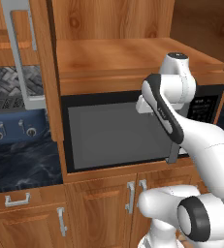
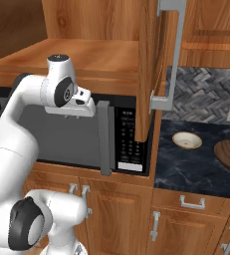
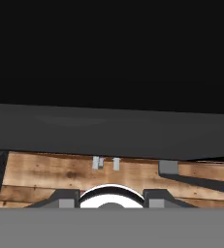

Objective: Pick up the bowls on the counter and stack them on top of one another in the open cabinet. Place the smaller bowl on top of the larger bowl.

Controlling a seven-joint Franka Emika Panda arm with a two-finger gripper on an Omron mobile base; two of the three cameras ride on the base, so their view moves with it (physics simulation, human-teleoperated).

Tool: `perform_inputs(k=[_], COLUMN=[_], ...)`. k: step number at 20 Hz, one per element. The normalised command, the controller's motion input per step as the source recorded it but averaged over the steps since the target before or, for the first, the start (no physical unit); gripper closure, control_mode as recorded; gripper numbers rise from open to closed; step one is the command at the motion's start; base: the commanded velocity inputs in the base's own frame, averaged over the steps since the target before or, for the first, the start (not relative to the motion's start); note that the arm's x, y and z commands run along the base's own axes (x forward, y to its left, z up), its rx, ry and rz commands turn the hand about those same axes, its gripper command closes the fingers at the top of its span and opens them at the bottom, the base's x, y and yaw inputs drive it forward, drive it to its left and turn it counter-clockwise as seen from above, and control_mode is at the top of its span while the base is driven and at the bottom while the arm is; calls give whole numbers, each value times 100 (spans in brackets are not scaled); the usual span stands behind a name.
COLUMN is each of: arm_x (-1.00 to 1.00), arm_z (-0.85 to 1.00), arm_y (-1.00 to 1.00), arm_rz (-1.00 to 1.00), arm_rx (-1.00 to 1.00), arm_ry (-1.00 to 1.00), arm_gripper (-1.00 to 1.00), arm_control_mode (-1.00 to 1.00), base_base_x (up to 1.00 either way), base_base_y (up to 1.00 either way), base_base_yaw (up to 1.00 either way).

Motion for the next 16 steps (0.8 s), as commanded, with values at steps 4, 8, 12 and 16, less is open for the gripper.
perform_inputs(k=[4, 8, 12, 16], arm_x=[-5, -8, -59, -78], arm_z=[-2, -6, -20, -20], arm_y=[0, -1, -7, -4], arm_rz=[0, 0, 4, 7], arm_rx=[0, 0, -1, 0], arm_ry=[0, 0, -2, -6], arm_gripper=[-100, -100, -100, -100], arm_control_mode=[-100, -100, -100, -100], base_base_x=[0, 0, 0, 0], base_base_y=[0, 0, 0, 0], base_base_yaw=[0, 0, 0, 0])
